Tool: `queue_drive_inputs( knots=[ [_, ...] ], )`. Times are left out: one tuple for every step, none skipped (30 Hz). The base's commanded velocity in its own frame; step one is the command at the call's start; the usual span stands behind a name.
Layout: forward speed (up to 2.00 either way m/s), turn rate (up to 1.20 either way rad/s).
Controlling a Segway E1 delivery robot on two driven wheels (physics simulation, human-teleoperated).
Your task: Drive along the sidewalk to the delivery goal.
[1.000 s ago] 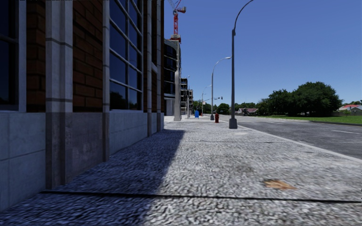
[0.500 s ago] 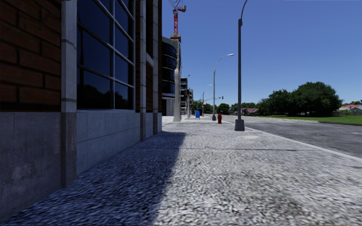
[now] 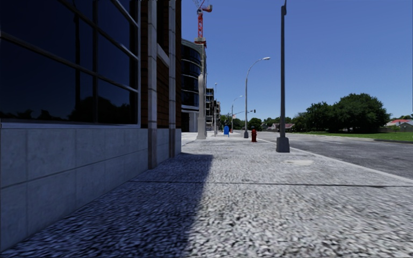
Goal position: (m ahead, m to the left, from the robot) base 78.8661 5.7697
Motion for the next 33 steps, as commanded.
queue_drive_inputs(
  knots=[
    [2.00,0.00],
    [2.00,0.00],
    [2.00,0.00],
    [2.00,0.00],
    [2.00,0.00],
    [2.00,0.00],
    [2.00,0.00],
    [2.00,0.00],
    [2.00,0.00],
    [2.00,0.00],
    [2.00,0.00],
    [2.00,0.00],
    [2.00,0.00],
    [2.00,0.00],
    [2.00,0.00],
    [2.00,0.00],
    [2.00,0.00],
    [2.00,0.00],
    [2.00,0.00],
    [2.00,0.00],
    [2.00,0.00],
    [2.00,0.00],
    [2.00,0.00],
    [2.00,0.00],
    [2.00,0.00],
    [2.00,0.00],
    [2.00,0.00],
    [2.00,0.00],
    [2.00,0.00],
    [2.00,0.00],
    [2.00,0.00],
    [2.00,0.00],
    [2.00,0.00]
  ],
)
